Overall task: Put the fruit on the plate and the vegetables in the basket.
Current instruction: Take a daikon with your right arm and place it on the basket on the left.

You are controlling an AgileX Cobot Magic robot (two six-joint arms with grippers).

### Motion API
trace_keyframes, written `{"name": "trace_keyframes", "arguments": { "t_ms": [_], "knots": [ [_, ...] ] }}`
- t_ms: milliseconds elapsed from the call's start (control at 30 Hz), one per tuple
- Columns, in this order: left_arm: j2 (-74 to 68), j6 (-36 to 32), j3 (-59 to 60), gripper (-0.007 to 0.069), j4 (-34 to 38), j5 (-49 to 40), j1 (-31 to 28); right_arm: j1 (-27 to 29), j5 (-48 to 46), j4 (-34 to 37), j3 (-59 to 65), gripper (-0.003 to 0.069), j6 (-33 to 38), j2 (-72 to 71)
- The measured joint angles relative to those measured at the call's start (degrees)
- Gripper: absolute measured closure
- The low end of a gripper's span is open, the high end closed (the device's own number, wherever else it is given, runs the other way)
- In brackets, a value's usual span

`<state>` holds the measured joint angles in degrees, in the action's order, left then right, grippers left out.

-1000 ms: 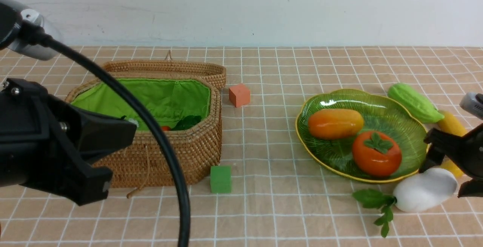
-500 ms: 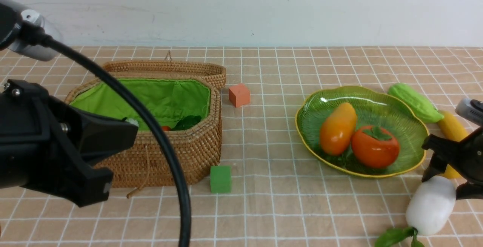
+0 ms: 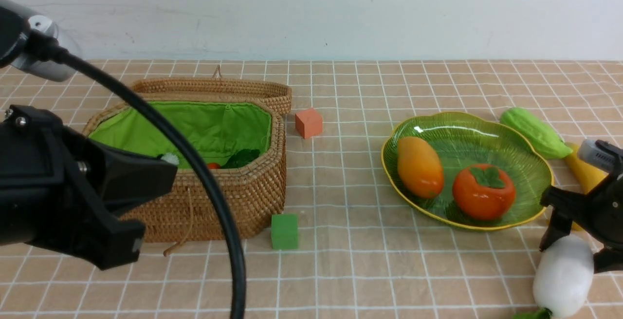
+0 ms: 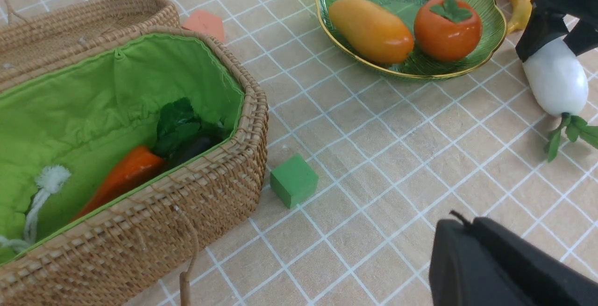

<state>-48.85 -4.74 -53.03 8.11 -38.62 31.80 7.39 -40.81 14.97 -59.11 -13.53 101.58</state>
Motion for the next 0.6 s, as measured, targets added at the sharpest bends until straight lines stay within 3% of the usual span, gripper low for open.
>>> {"name": "trace_keyframes", "arguments": {
  "t_ms": [267,433,533,600],
  "knots": [
    [0.00,0.00,0.00,0.0607,0.00,-0.04,0.00,0.00,-3.39,3.10,-0.74,0.0160,9.21,1.33],
    [0.00,0.00,0.00,0.0606,0.00,-0.06,0.00,-0.49,-14.25,3.86,-4.69,0.0160,11.83,-4.38],
    [0.00,0.07,0.00,0.0608,-0.08,0.00,0.00,-2.92,-19.07,3.90,-9.08,0.0160,12.74,-9.00],
    [0.00,2.10,0.00,0.0608,-1.92,1.06,0.00,-10.09,-19.70,6.31,-18.15,0.0160,18.68,-12.51]
  ]
}}
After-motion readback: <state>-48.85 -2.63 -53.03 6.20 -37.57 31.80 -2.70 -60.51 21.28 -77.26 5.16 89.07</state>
